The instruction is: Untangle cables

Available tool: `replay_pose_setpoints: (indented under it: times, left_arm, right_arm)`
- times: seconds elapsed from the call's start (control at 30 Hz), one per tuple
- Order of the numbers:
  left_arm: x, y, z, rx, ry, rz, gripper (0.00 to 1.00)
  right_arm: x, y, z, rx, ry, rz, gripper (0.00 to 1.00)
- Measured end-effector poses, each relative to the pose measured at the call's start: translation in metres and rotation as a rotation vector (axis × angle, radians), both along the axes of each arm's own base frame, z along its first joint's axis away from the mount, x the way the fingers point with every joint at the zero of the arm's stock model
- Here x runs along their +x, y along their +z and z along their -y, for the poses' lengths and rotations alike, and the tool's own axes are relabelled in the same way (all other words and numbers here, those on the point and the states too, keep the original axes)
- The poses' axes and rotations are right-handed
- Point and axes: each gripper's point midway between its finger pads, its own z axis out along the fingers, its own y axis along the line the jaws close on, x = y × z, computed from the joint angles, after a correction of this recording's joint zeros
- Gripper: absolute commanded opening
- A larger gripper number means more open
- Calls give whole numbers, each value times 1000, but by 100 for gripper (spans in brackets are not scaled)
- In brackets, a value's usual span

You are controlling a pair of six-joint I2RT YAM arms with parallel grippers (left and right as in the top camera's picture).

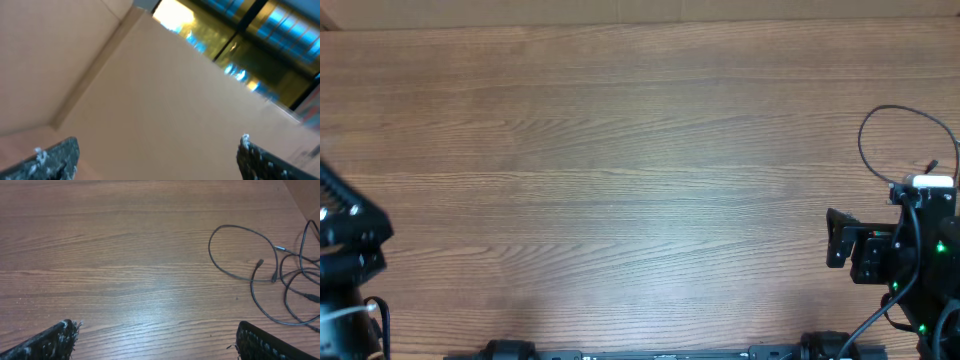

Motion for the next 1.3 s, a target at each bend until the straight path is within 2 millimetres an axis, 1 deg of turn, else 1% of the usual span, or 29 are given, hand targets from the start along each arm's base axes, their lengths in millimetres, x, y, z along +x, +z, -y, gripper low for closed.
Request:
replay_pose_setpoints:
  times: [0.07,0.1,0.17,0.3,0.37,0.43,0.57,0.63,0.73,0.8,1.03,1.17,1.3]
  left_arm:
    - [0,-6,1,4,-2,56,100]
    - [4,-12,2,5,-10,72,99]
    - [17,-32,7,5,-34,82,100]
    - [48,-82,14,-46,-86,121,100]
    - [54,-102,16,-76,-104,159,100]
    - [57,-119,17,-116,-124,221,100]
    - [49,-144,16,-199,-162,380,100]
    - [45,-154,14,-227,-167,422,100]
    - [42,-174,10,-270,-157,446,100]
    - [40,-184,6,-286,-141,450,100]
    - [26,-195,-11,-340,-43,477,100]
    - [22,-206,-22,-340,27,444,100]
    - [20,-214,-27,-321,68,407,100]
  right_arm:
    - [0,0,0,0,0,0,100]
    - [0,0,0,-1,0,0,100]
    - [0,0,0,0,0,0,100]
    - [0,0,0,0,0,0,100]
    - [0,0,0,0,0,-1,100]
    - [0,0,0,0,0,-1,100]
    - [0,0,0,0,0,-2,100]
    - [0,0,0,0,0,-2,100]
    - [0,0,0,0,0,-2,100]
    - [0,0,0,0,0,-2,100]
    - [0,0,0,0,0,-2,100]
    - [0,0,0,-1,0,-2,100]
    - [0,0,0,0,0,-2,100]
